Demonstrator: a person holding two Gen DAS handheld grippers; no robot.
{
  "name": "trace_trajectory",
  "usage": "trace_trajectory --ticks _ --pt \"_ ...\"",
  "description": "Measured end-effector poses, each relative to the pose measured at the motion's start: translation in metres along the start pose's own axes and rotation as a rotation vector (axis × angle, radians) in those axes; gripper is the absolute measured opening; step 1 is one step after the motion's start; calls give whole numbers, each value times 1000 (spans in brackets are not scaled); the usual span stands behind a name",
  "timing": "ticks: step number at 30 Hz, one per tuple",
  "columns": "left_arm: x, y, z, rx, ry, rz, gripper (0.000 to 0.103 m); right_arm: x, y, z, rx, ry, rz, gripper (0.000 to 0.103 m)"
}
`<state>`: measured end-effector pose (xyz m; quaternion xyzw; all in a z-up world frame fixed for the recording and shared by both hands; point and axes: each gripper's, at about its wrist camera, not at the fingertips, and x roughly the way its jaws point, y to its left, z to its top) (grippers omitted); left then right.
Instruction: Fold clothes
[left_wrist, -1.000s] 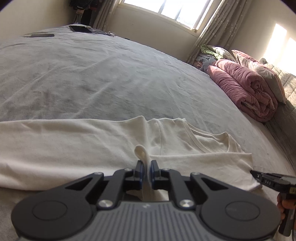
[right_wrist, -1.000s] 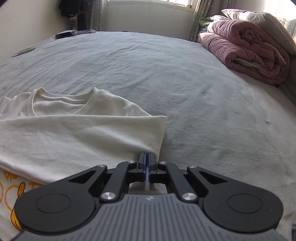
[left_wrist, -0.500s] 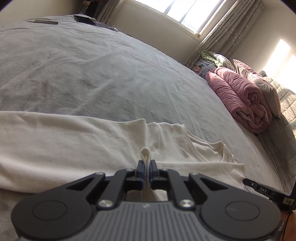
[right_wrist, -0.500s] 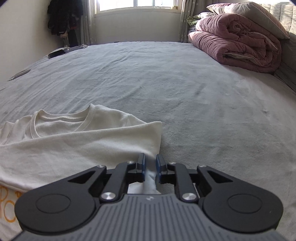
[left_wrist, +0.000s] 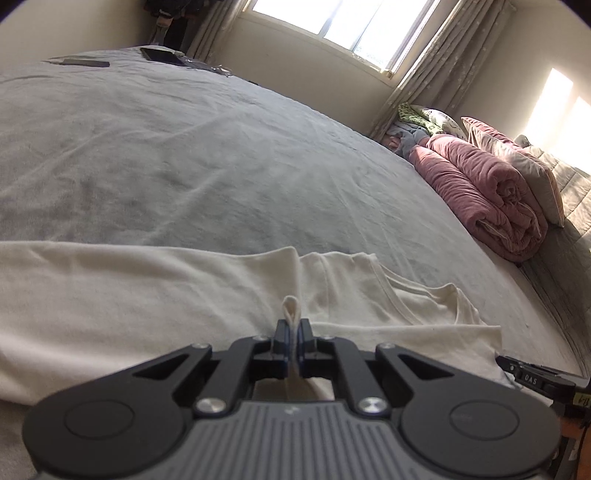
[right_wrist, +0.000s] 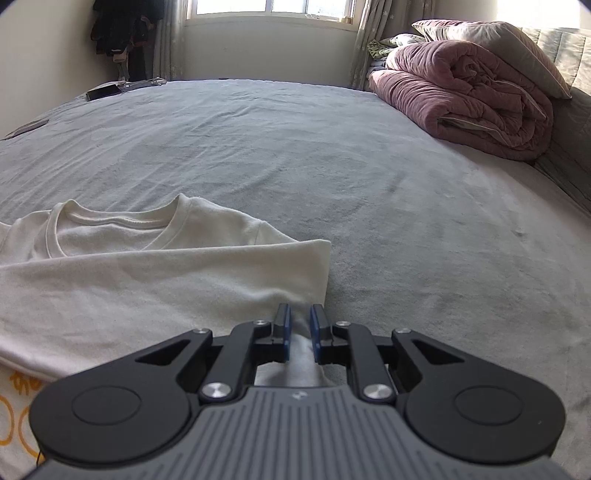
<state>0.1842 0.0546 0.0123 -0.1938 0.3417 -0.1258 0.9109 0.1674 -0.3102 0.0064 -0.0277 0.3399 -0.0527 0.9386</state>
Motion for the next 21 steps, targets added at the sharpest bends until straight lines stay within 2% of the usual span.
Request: trace_trajectory --ticks 6,8,10,15,16,17,18,21 --pt "-6 -6 1 25 -28 -18 4 0 -25 13 86 -21 44 26" --pt "-7 -7 2 19 -36 -26 4 3 -36 23 121 -24 49 38" --pt "-8 -6 2 18 -38 -26 4 11 -46 31 157 -7 54 45" --pt "-9 -7 0 29 -42 -20 4 31 -45 39 164 29 112 44" --pt "-9 -7 0 33 -44 -21 4 35 -43 40 158 35 128 31" --pt "-10 -8 0 36 -46 -22 4 43 -39 41 132 61 113 6" --pt "-10 -8 0 39 -48 -23 4 45 -35 42 116 58 101 9" --pt "-12 -10 2 45 -57 -28 4 47 -28 45 85 41 77 7"
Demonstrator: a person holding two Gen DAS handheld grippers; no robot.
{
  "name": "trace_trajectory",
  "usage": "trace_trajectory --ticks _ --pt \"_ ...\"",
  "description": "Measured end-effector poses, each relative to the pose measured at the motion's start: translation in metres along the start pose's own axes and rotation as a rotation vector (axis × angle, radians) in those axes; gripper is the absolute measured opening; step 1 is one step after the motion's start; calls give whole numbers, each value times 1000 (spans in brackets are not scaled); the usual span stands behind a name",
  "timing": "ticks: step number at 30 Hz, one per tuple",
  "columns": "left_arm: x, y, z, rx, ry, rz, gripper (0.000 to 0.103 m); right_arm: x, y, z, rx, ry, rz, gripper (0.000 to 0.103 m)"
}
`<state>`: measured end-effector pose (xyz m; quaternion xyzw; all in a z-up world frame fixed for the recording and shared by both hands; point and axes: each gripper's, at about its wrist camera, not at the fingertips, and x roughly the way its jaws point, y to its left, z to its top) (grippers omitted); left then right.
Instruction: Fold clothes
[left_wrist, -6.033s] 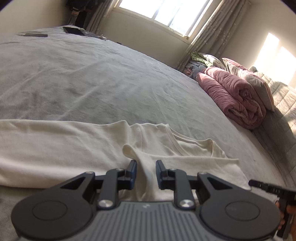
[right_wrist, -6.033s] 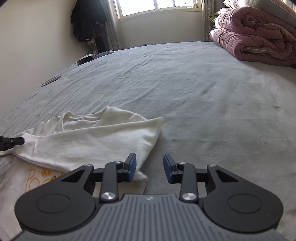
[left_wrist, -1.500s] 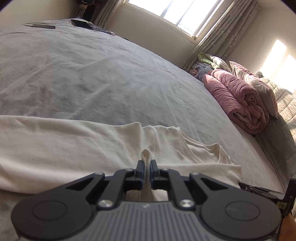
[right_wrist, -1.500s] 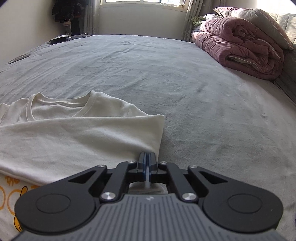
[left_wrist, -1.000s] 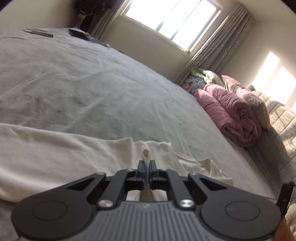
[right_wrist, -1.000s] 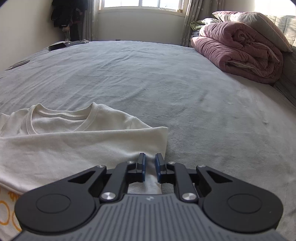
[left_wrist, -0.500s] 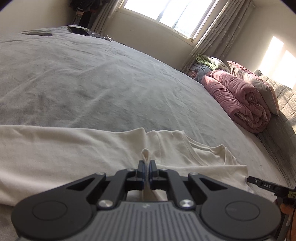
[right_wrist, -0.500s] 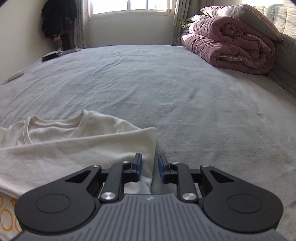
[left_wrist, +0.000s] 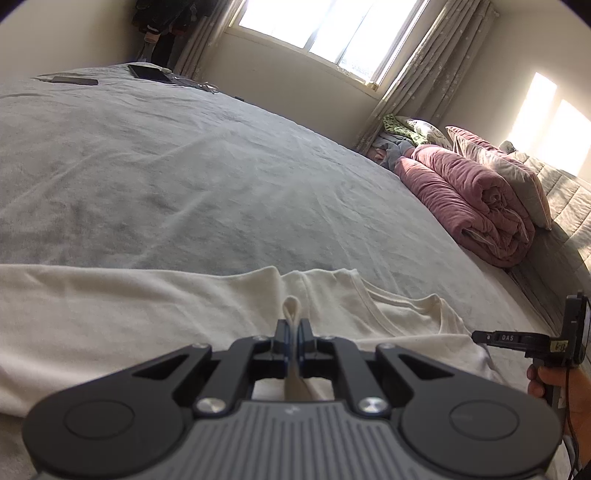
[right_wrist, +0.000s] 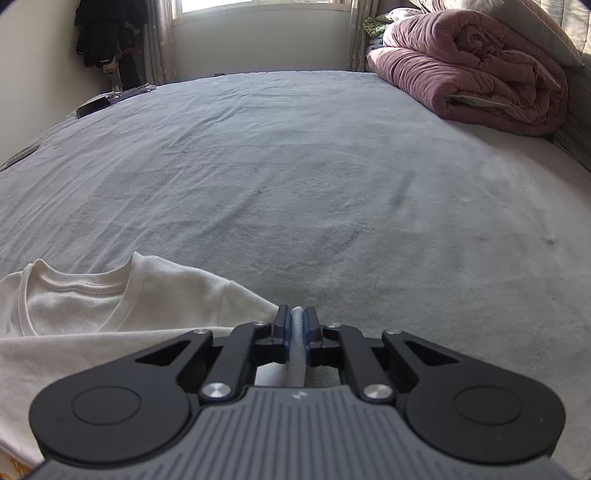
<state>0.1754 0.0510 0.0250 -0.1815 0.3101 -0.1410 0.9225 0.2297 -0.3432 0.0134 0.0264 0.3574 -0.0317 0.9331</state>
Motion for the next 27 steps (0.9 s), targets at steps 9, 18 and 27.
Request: trace_trajectory --ticks 9,18,27 --pt "0 -2 0 15 -3 4 4 -14 -37 -4 201 -60 97 38" --pt "-2 -6 0 20 -22 12 4 -12 -11 -2 -8 -52 47 5" --pt "2 -9 -8 40 -13 19 4 7 -5 -13 -231 -93 -10 4"
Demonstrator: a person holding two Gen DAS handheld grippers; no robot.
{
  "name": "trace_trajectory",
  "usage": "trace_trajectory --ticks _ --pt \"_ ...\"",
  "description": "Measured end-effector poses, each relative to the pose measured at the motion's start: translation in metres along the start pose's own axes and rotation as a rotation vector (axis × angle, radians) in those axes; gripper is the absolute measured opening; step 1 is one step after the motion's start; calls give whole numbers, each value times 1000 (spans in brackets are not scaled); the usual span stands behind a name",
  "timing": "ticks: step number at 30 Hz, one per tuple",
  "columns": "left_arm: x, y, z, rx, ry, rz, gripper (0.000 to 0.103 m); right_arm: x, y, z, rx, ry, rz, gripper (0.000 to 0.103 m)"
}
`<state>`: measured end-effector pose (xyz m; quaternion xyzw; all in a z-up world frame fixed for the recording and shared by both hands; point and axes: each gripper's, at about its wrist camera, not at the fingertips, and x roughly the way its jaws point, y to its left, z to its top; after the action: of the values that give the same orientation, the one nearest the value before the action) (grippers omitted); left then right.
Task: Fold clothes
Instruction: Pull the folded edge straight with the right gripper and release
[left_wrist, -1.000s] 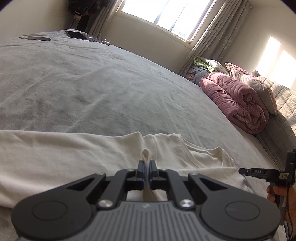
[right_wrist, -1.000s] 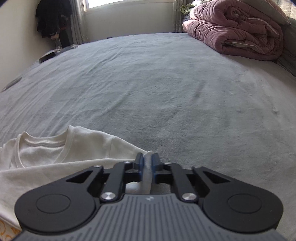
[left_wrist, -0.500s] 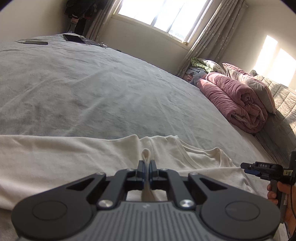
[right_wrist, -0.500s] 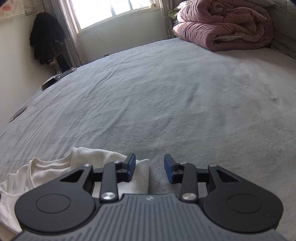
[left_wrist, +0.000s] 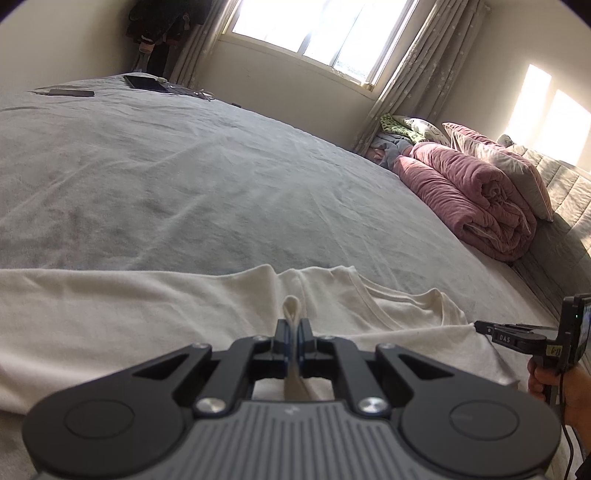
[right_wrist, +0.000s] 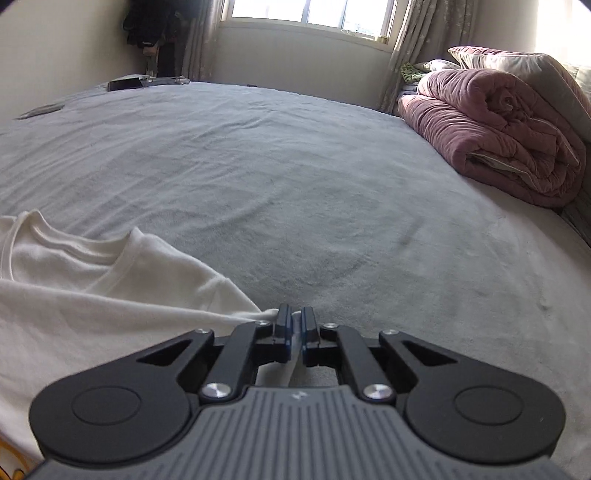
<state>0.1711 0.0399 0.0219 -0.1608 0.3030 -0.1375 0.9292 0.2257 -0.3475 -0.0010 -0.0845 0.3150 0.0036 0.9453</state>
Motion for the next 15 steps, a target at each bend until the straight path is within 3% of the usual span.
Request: trace_trajectory --ticks 2,6,8,10,15 --pt "2 -1 -1 12 5 9 4 -1 -8 0 33 -3 13 3" --pt "6 2 -2 10 16 30 4 -2 -15 0 62 27 -72 6" --pt "6 4 -1 -1 16 28 4 -15 -25 -1 150 1 -42 14" --pt "5 3 0 2 7 25 4 -31 -30 -2 211 -39 -12 16" --pt "2 2 3 -8 -23 3 4 -62 -2 -11 122 -15 69 16"
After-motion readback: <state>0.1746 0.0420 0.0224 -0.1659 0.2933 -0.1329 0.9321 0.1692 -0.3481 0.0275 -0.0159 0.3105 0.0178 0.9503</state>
